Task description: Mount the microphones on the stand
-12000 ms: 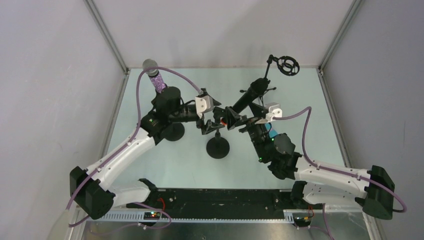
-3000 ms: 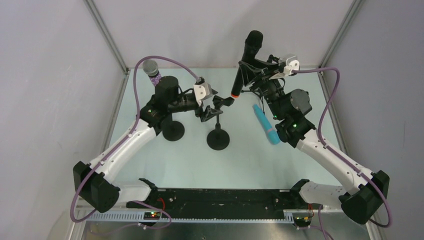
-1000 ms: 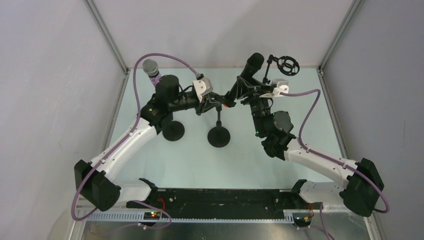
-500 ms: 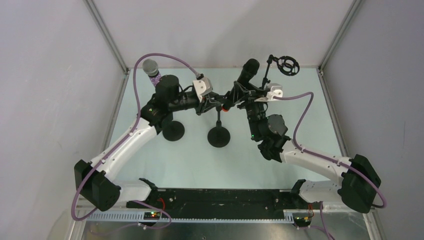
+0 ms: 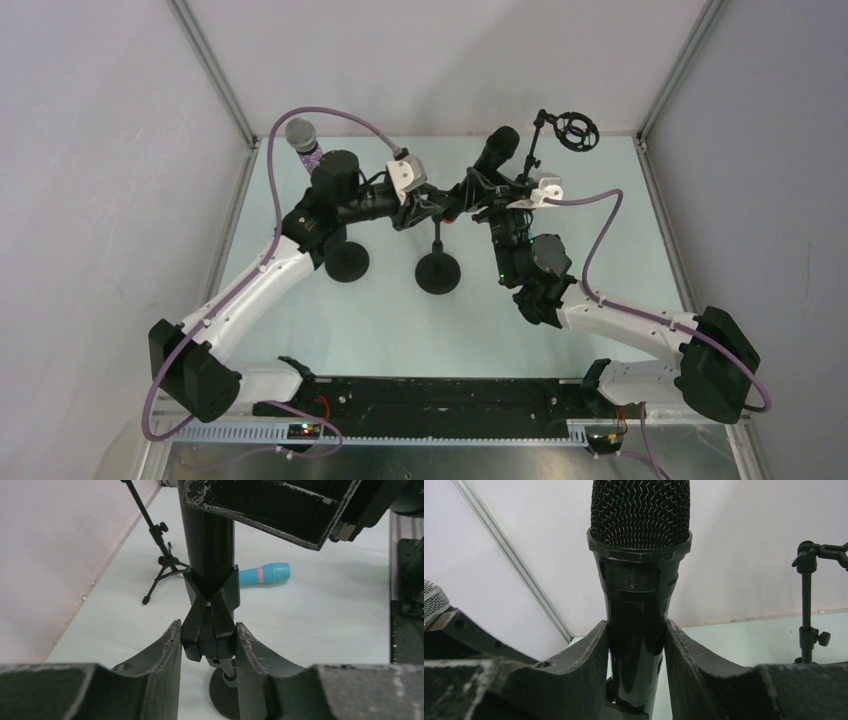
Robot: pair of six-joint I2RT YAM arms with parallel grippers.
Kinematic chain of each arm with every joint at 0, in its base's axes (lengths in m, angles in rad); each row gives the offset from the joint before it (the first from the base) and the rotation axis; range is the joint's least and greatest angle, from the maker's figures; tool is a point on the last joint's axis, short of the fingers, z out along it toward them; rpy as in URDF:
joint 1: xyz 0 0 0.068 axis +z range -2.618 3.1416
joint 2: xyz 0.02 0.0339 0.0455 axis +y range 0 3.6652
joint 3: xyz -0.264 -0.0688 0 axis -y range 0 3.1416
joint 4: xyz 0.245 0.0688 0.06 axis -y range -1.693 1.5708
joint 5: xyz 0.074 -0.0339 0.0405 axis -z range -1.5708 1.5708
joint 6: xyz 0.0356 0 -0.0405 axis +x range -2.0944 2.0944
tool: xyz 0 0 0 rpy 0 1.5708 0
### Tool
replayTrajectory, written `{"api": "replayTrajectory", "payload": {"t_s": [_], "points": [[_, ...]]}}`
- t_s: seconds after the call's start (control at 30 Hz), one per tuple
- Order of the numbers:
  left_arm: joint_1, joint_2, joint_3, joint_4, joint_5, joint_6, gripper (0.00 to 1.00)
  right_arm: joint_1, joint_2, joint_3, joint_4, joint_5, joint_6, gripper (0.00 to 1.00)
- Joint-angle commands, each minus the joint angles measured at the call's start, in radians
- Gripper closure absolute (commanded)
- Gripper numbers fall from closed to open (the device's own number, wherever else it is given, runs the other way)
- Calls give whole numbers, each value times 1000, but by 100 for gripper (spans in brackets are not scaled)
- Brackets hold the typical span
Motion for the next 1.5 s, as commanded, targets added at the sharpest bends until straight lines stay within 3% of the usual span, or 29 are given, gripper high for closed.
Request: {"api": "replayTrajectory", "payload": {"t_s": [0.0, 0.1, 0.17, 0.23, 0.3, 0.33, 0.4, 0.43, 0.47, 0.53, 0.87, 1.07, 1.33, 1.47], "points": [[-10, -6, 4, 40, -36, 16, 49, 15, -8, 8, 115, -35, 26, 100], [-10, -6, 4, 39, -26, 20, 45, 13, -8, 8, 125, -61, 17, 100], [-10, -5, 6, 37, -24, 20, 48, 12, -7, 8, 139, -73, -1, 100], [-10, -4, 8, 37, -22, 22, 70, 10, -8, 10, 147, -75, -4, 100], [-10, -5, 6, 36, -19, 25, 78, 0, -14, 11, 150, -79, 1, 100], [-10, -5, 7, 36, -21, 22, 77, -2, -18, 12, 149, -83, 3, 100], [-10, -6, 9, 36, -22, 18, 58, -9, -21, 15, 149, -88, -1, 100], [-10, -6, 10, 34, -21, 16, 30, -10, -22, 16, 149, -89, -1, 100], [-11, -6, 12, 34, -19, 15, 8, -12, -23, 16, 147, -93, -1, 100], [-12, -5, 15, 33, -15, 15, 1, -15, -25, 17, 140, -95, 5, 100], [-15, -18, 43, 29, -21, 16, 0, -26, -15, 35, 125, -96, 21, 100], [-15, -46, 72, 34, -127, -29, 0, -72, 5, 75, 94, -112, 48, 100], [-19, -231, -189, 81, -238, -168, 0, -83, 21, 86, 88, -106, 52, 100], [-39, -232, -326, 191, -242, -229, 0, -80, 15, 86, 84, -110, 54, 100]]}}
